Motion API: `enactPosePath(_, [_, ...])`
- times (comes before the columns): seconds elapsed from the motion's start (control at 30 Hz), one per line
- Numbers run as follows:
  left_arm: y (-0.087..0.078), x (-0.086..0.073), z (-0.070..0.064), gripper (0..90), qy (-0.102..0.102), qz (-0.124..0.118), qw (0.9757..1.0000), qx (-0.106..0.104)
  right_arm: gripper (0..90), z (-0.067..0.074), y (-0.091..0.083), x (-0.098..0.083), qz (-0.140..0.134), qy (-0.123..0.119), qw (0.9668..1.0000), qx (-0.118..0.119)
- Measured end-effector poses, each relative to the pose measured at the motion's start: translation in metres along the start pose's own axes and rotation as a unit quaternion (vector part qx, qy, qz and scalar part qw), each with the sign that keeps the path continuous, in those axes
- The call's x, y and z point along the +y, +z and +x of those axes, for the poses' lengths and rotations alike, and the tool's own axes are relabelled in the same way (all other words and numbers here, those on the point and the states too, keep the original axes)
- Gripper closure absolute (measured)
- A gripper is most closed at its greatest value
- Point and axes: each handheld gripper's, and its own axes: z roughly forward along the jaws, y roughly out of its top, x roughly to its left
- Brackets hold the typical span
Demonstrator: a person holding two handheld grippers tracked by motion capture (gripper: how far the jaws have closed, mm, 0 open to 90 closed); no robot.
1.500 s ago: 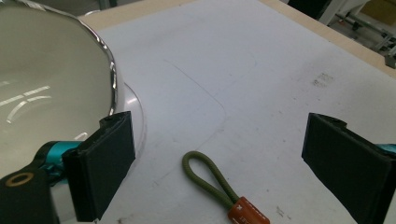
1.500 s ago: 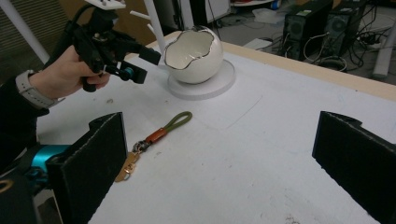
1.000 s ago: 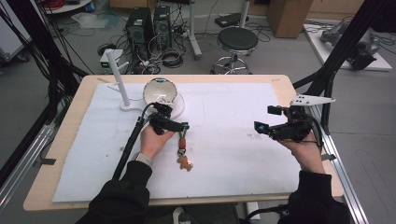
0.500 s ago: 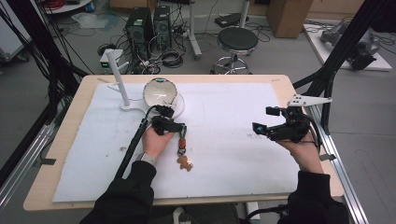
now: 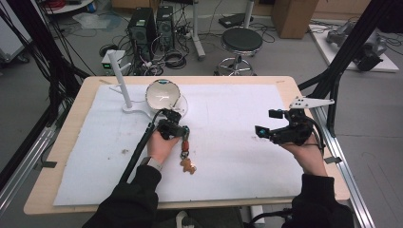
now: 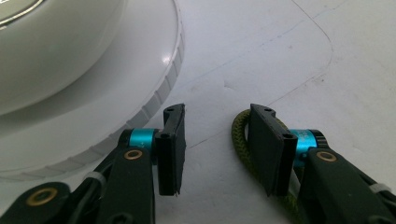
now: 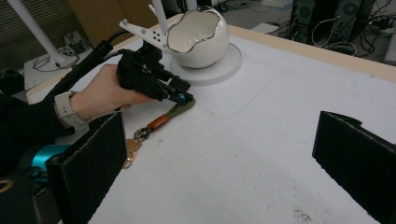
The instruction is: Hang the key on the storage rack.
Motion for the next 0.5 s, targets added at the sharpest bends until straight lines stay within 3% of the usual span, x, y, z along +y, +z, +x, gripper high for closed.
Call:
enactPosePath(0.03, [-0.0001, 0.0002, -0.0020, 60.8, 0.003, 0.000, 1.0000, 0.001, 2.7, 0.0005, 0.0001, 0.0000, 0.002, 0.004, 1.0000, 0.002])
enactPosePath(0.07, [-0.0004, 0.0003, -0.0044, 69.3, 0.006, 0.000, 1.0000, 0.001, 2.7, 0.0005, 0.0007, -0.0001, 0.004, 0.003, 1.0000, 0.001])
enactPosePath(0.1, [-0.0005, 0.0001, -0.0067, 69.3, 0.013, -0.001, 0.9999, 0.000, 2.7, 0.0005, 0.0007, -0.0001, 0.004, 0.003, 1.0000, 0.001])
enactPosePath(0.13, [-0.0006, -0.0003, -0.0086, 79.5, 0.017, -0.003, 0.9998, -0.003, 2.7, 0.0004, 0.0013, -0.0002, 0.005, 0.001, 1.0000, 0.001])
enactPosePath(0.5, [-0.0006, -0.0007, -0.0065, 83.5, 0.012, -0.005, 0.9997, -0.019, 2.7, 0.0035, 0.0053, 0.0000, 0.011, -0.007, 0.9999, 0.003])
